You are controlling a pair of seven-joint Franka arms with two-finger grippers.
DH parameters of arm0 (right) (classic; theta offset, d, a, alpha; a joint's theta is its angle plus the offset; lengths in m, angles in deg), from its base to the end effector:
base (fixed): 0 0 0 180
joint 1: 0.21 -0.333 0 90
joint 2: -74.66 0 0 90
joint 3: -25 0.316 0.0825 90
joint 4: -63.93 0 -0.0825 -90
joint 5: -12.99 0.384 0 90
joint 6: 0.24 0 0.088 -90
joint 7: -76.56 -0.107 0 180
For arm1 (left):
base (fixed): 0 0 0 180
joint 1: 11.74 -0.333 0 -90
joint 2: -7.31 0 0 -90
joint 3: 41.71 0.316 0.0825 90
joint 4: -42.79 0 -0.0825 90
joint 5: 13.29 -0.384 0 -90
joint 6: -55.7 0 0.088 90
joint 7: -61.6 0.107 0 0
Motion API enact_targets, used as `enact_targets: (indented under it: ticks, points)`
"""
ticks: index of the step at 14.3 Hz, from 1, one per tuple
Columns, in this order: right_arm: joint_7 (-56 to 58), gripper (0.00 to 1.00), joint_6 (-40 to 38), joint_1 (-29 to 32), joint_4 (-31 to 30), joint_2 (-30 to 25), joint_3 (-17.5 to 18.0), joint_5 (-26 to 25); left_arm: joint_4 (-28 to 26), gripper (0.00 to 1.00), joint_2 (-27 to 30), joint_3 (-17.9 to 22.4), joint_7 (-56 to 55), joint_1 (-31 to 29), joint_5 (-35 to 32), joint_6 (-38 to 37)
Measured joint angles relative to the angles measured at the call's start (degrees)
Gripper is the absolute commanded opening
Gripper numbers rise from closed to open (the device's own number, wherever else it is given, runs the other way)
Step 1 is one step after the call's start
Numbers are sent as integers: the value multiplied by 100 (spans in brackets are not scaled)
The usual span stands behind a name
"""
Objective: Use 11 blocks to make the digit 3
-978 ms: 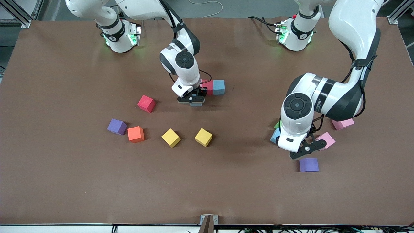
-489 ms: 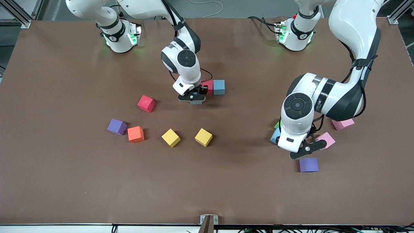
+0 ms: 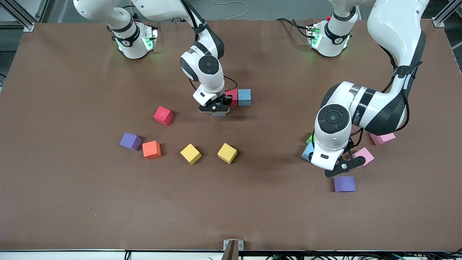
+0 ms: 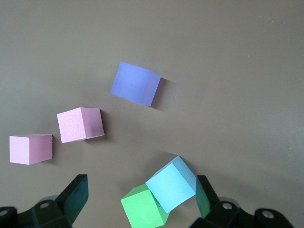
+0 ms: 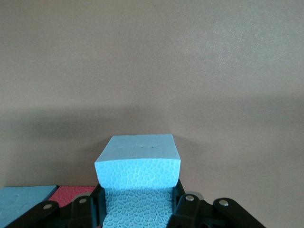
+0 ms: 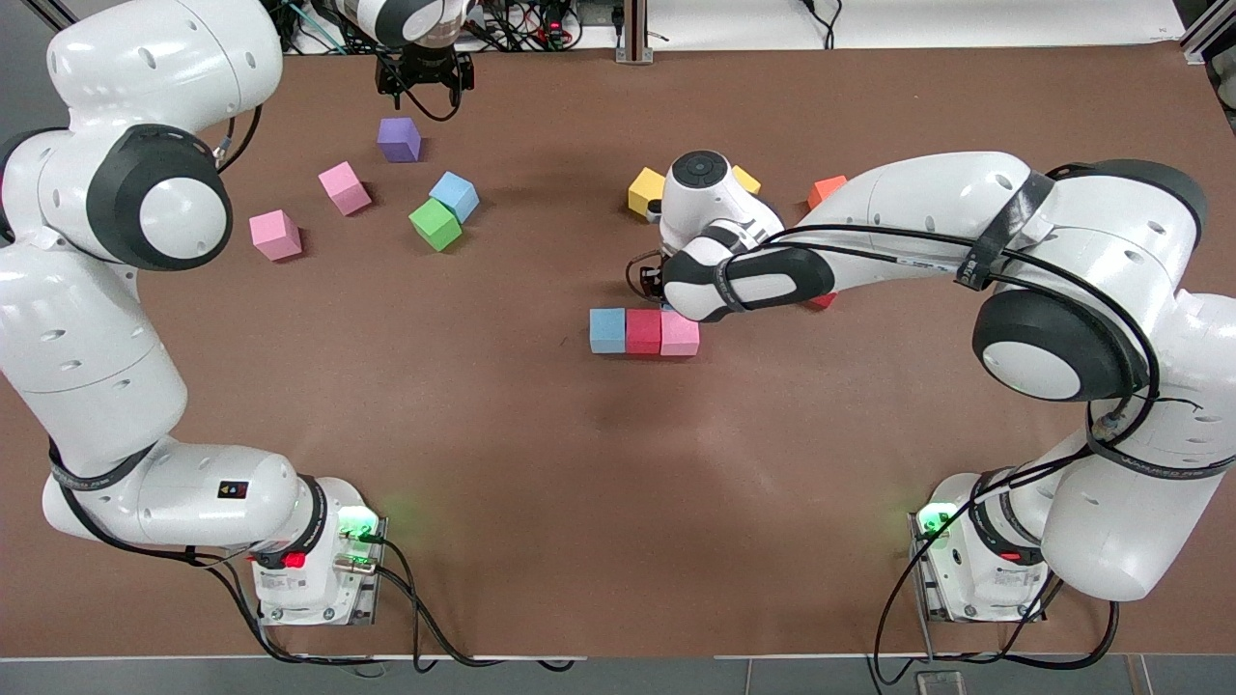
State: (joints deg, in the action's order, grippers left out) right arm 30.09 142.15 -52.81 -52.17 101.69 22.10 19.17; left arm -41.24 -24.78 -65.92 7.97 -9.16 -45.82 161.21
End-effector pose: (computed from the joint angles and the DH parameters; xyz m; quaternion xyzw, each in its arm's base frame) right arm 0.3881 0.4578 0.2115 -0.9997 0.0120 0.0196 0.0098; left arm 0.6536 -0.2267 0.3693 -0.9731 -0.1577 -0.0521 0.1595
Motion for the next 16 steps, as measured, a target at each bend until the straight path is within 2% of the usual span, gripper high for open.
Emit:
enact_targets:
  ticks: [1, 2, 12, 16]
  points:
    - [0, 48, 0, 0, 0, 0, 0, 0, 0, 100, 0, 0, 2, -2, 0, -17]
    - [0, 99, 1, 0, 0, 0, 0, 0, 0, 100, 0, 0, 2, -2, 0, -23]
    - [37, 100, -99, 35, 117, -61, -100, 0, -20, 100, -285, 9, 249, -52, 0, -62]
    - [80, 100, -620, 621, 316, -503, -195, -2, 64, 100, -286, 16, 956, -344, 6, -57]
